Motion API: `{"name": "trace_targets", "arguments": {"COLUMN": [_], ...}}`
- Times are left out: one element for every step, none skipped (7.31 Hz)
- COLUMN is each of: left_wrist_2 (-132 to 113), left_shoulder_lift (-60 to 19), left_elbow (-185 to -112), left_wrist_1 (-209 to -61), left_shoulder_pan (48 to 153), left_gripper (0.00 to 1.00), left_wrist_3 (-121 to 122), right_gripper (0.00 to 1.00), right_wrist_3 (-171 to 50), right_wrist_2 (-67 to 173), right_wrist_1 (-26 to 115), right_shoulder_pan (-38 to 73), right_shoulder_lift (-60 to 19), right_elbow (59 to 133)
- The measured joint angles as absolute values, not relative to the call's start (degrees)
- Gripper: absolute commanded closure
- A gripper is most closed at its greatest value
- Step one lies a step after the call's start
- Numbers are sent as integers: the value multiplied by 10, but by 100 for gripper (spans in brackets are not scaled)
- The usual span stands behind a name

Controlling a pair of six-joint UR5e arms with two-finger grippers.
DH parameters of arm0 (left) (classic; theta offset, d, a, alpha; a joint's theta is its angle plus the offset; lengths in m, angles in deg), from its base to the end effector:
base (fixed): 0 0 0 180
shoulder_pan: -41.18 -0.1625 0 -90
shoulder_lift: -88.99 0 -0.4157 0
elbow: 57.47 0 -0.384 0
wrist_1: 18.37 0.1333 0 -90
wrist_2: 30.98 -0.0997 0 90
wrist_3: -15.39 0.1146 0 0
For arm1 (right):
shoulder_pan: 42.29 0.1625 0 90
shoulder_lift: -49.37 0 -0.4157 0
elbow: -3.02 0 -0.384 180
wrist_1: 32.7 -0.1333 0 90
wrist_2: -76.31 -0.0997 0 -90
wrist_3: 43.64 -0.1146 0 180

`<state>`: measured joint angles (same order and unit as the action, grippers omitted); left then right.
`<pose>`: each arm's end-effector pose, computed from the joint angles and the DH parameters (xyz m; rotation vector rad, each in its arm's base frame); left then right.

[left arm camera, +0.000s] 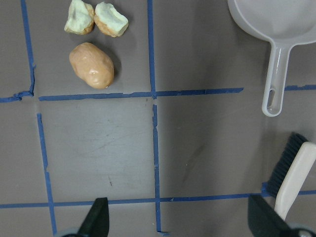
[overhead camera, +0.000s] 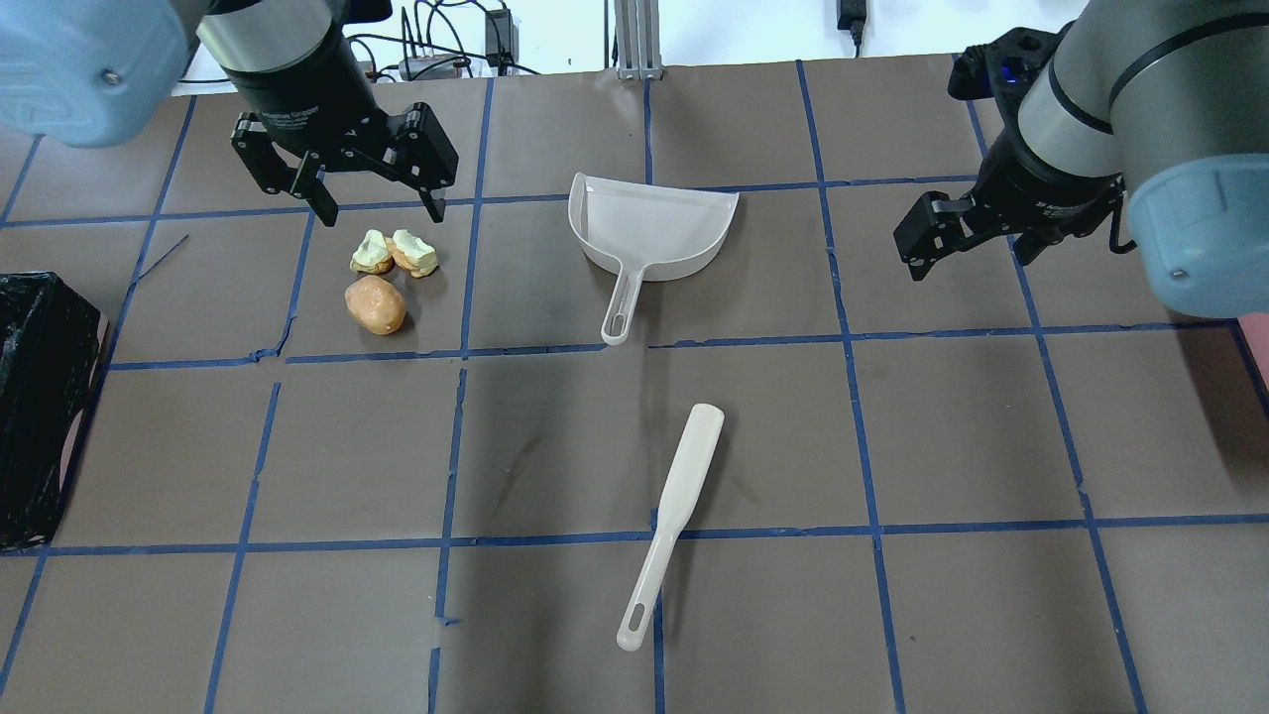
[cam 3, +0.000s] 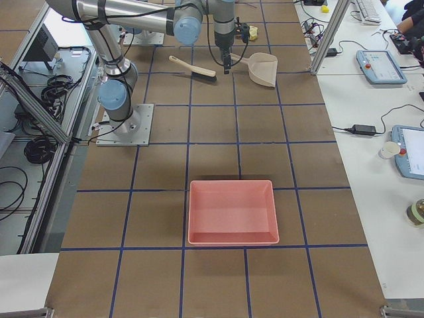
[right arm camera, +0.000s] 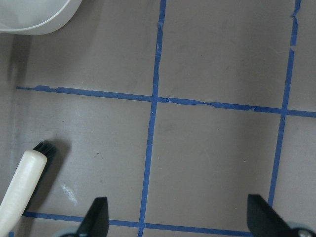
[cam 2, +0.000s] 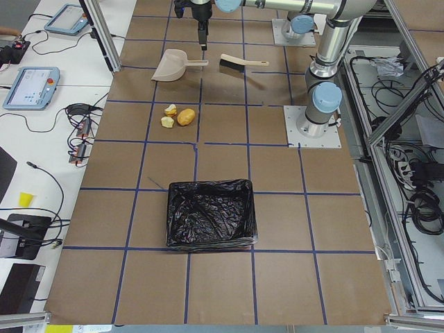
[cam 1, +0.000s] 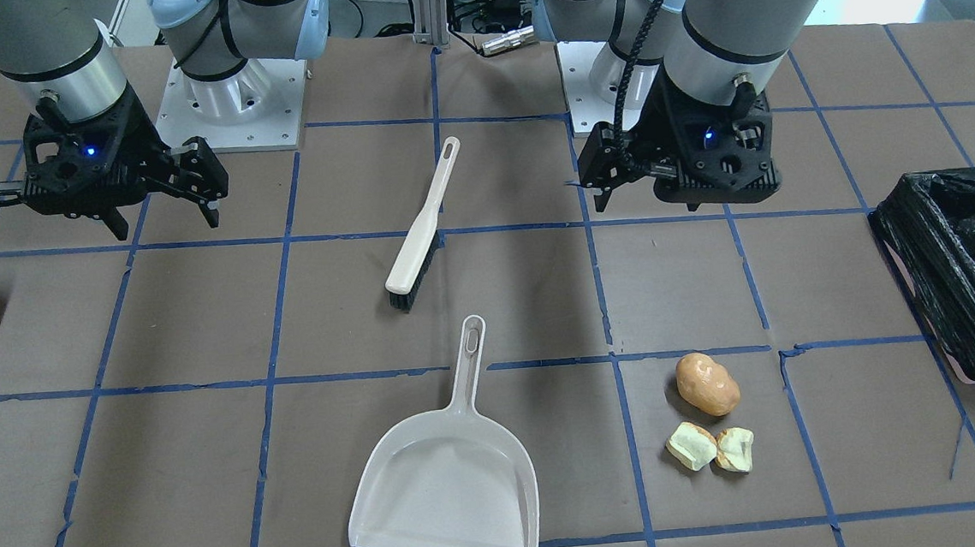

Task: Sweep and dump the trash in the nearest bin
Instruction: 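Lower the left gripper and grasp the white dustpan handle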

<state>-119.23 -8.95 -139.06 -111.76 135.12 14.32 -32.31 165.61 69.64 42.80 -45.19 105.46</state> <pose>-0.1732 -0.5245 0.4579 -0.0767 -3.1113 -0.0813 0.0952 -0.4655 0.4177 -0.1765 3.1331 -0.1237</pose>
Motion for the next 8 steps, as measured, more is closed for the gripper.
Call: {"name": "trace_targets", "arguments": {"left_wrist_2": [-1190, -1189, -1187, -1183, -1175, -1168, -1159, -1152], "left_shoulder_lift": [-106, -127, -145, -163, -180, -195, -210, -226], "left_elbow": [-1392, -1396, -1407, -1430, -1460, -1488, -1511, -1530], "left_wrist_1": [-1094, -1057, -1020, -972, -908, -848, -796, -748], "left_shoulder_pan": [1373, 1399, 1417, 1431, 1444, 1456, 1466, 1476], "left_gripper": [0, 0, 0, 0, 0, 0, 0, 0], "left_wrist_3": [142, 142, 146, 147, 148, 149, 148, 147], "right_gripper": [0, 0, 0, 0, 0, 0, 0, 0], "right_wrist_3": [-320, -317, -316, -315, -315, -315, -315, -315], "right_wrist_2": [1655, 1654, 1652, 1651, 1651, 1651, 1651, 1650], "right_wrist_1": [697, 698, 699, 699, 699, 700, 700, 700], "right_shoulder_pan": [427, 427, 426, 426, 426, 426, 426, 426], "right_shoulder_lift": [-452, -452, -452, -452, -452, -452, -452, -452], "right_elbow": [1056, 1058, 1060, 1061, 1061, 1061, 1062, 1062]}}
